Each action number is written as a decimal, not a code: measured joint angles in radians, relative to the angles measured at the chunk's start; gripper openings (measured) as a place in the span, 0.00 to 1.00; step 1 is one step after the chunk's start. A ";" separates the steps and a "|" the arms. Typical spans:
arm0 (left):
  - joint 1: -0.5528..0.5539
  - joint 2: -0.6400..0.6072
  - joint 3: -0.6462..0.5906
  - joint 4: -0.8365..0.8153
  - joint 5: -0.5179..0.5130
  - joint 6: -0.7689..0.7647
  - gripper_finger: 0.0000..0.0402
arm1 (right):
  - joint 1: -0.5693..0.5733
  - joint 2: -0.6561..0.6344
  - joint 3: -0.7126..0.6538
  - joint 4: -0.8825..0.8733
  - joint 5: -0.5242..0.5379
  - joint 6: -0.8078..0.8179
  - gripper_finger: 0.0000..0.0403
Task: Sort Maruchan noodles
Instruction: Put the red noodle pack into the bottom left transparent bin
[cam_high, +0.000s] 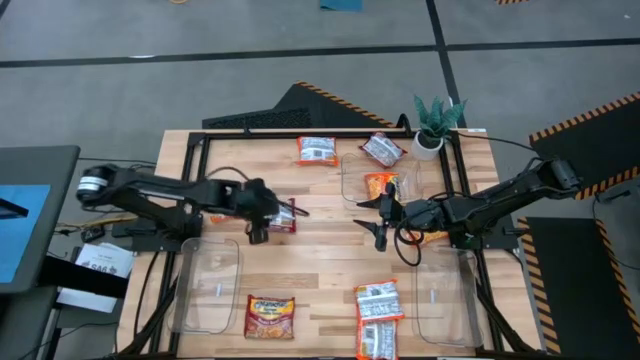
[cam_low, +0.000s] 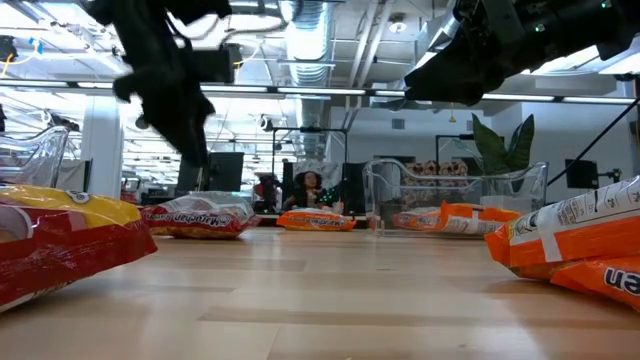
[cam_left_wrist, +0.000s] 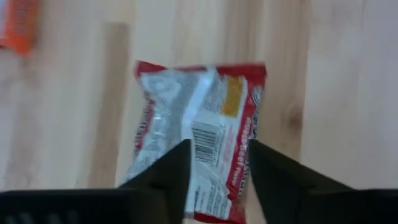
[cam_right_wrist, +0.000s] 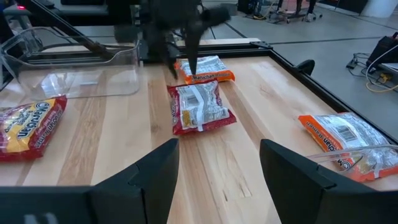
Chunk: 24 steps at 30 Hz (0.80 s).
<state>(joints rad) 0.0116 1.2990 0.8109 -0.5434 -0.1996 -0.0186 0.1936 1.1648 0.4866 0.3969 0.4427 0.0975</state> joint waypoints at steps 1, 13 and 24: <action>0.000 0.032 0.009 -0.004 0.006 0.035 0.41 | 0.000 0.000 0.000 0.000 0.000 0.000 0.62; 0.046 0.176 0.182 -0.142 0.007 0.114 0.72 | 0.000 0.000 0.000 -0.008 0.000 0.000 0.62; 0.152 0.294 0.165 -0.117 0.098 0.156 0.74 | 0.000 0.000 0.000 -0.027 0.003 0.000 0.62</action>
<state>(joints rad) 0.1635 1.5931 0.9764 -0.6603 -0.1018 0.1373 0.1936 1.1648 0.4863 0.3694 0.4455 0.0971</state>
